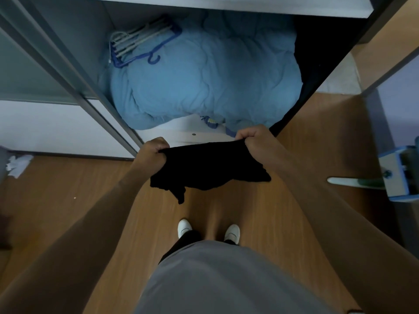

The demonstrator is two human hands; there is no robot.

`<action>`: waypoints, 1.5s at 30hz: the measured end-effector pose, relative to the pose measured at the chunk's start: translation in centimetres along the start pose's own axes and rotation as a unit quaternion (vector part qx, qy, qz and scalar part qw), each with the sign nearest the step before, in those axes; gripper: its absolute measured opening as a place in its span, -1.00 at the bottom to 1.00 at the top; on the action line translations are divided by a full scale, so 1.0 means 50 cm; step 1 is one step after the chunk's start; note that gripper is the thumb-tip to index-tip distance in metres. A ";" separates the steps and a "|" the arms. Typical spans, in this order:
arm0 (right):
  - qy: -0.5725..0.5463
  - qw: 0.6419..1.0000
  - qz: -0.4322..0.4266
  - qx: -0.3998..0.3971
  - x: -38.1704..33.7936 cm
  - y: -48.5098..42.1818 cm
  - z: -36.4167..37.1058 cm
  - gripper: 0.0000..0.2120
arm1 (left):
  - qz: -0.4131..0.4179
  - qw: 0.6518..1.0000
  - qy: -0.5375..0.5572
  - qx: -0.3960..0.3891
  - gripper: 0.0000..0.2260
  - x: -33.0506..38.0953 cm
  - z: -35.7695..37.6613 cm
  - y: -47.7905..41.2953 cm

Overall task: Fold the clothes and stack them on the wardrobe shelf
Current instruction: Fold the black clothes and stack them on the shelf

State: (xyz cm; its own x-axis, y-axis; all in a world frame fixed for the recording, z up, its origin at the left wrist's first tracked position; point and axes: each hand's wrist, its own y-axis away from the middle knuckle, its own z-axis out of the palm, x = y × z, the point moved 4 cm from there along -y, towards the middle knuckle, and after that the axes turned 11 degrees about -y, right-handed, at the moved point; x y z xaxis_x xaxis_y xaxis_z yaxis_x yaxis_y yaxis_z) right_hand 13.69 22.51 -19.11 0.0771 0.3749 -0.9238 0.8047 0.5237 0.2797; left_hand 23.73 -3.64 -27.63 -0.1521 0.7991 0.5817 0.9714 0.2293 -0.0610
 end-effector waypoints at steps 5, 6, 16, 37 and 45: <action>0.143 0.976 0.046 -0.158 -0.003 0.015 0.043 -0.65 | -0.044 0.998 -0.029 0.022 -0.80 0.012 -0.020 -0.003; 0.187 0.964 0.050 -0.185 -0.003 0.015 0.049 -0.65 | -0.034 0.999 -0.034 0.016 -0.81 0.019 -0.021 -0.002; 0.162 0.957 -0.022 -0.240 -0.052 0.016 0.056 -0.68 | 0.026 0.992 -0.103 -0.075 -0.75 0.073 0.014 -0.022; 0.039 0.984 -0.020 -0.174 -0.055 -0.008 0.076 -0.71 | -0.218 0.897 0.328 -0.202 -0.77 0.145 0.101 0.038; 0.047 0.985 -0.044 -0.158 -0.081 -0.001 0.075 -0.83 | -0.184 0.843 0.491 -0.122 -0.74 0.175 0.086 0.020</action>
State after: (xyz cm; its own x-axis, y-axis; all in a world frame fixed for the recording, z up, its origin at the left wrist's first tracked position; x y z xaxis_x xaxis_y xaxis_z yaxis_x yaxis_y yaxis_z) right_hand 15.54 18.07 -16.35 -0.0520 0.3782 -0.9243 0.5806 0.7645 0.2801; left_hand 22.57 5.97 -26.07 -0.3436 -0.1742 0.9228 0.9182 0.1442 0.3691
